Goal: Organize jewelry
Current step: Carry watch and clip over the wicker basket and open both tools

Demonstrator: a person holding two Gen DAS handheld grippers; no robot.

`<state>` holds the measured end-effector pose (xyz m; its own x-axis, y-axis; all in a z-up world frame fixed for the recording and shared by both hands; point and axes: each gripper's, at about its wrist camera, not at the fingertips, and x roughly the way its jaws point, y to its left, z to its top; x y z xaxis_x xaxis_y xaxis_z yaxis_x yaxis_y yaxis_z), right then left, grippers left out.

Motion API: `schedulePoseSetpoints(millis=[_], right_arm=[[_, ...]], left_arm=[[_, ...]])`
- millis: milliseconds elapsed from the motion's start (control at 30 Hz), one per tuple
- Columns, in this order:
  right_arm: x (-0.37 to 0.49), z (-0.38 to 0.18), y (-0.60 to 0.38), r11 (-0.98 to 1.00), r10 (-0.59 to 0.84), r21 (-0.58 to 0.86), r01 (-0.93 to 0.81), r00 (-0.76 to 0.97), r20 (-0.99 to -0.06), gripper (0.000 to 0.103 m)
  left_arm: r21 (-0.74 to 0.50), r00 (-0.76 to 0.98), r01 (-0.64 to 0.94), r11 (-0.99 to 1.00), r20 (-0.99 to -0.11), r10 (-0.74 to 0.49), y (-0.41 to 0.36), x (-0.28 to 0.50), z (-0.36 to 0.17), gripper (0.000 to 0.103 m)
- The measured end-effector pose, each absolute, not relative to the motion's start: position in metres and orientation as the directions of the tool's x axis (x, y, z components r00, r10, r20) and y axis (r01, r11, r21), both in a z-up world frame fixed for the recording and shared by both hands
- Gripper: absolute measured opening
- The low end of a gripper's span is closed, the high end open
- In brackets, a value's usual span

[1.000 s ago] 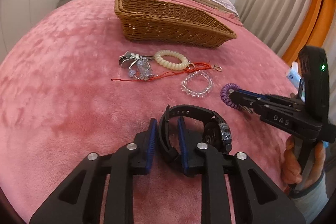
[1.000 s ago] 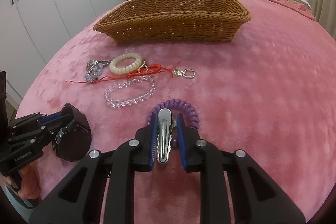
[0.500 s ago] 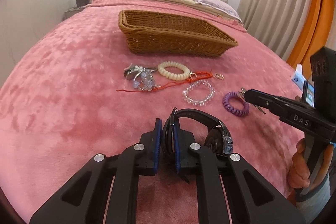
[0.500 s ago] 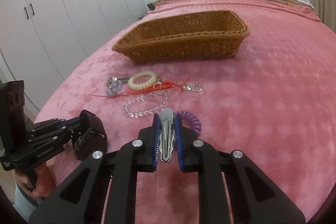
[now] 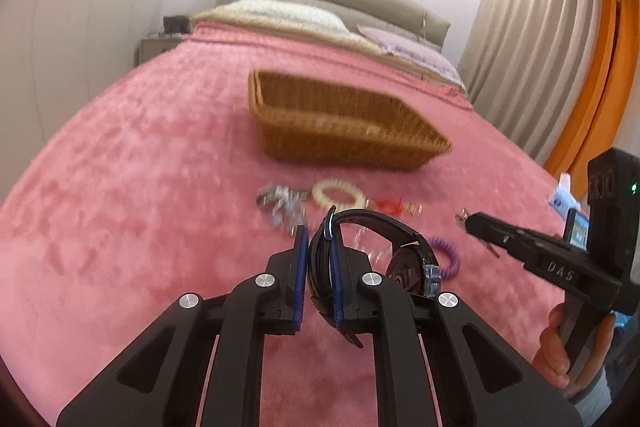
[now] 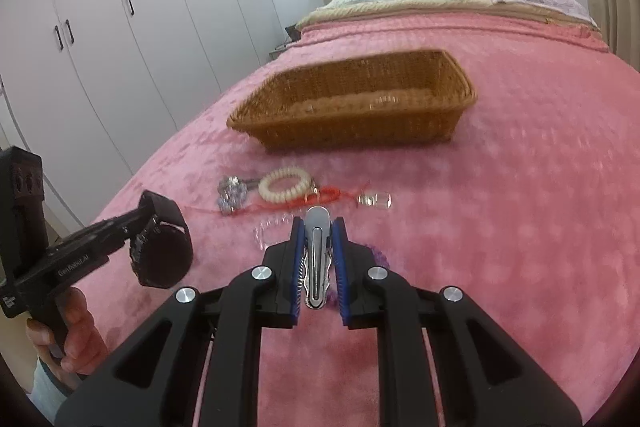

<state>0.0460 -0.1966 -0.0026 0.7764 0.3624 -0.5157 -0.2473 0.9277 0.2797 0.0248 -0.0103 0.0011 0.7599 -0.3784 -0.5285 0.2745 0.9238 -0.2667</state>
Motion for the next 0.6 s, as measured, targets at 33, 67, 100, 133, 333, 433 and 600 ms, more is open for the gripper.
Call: schedulePoseSetpoints(millis=[33,67,100,133,333,433,600], right_arm=[[0.047,0.002,-0.196,0.929,0.359,0.274,-0.248,0.781,-0.511,0.012],[0.050,0.009,-0.196,0.933,0.351,0.262,-0.247,0.789,-0.504,0.012],[0.052,0.014,-0.195,0.935,0.346,0.255,-0.247,0.795,-0.498,0.012],[0.057,0.023,-0.195,0.936,0.342,0.249,-0.248,0.803,-0.488,0.012],[0.097,0.066,-0.192,0.942,0.328,0.209,-0.262,0.853,-0.407,0.012],[0.127,0.076,-0.192,0.946,0.315,0.203,-0.253,0.865,-0.390,0.012],[0.183,0.071,-0.195,0.954,0.287,0.207,-0.219,0.867,-0.407,0.012]], left_arm=[[-0.267,0.767,0.279,0.922,-0.515,-0.381,-0.011,0.027,0.009,0.009],[-0.269,0.774,0.281,0.921,-0.504,-0.384,-0.011,0.030,0.018,0.009],[-0.268,0.779,0.284,0.921,-0.495,-0.384,-0.011,0.035,0.026,0.009],[-0.266,0.783,0.285,0.921,-0.490,-0.384,-0.013,0.038,0.032,0.009],[-0.252,0.812,0.295,0.922,-0.442,-0.381,-0.026,0.089,0.076,0.009],[-0.246,0.820,0.295,0.923,-0.431,-0.377,-0.036,0.117,0.083,0.009],[-0.226,0.817,0.284,0.932,-0.451,-0.359,-0.055,0.176,0.069,0.009]])
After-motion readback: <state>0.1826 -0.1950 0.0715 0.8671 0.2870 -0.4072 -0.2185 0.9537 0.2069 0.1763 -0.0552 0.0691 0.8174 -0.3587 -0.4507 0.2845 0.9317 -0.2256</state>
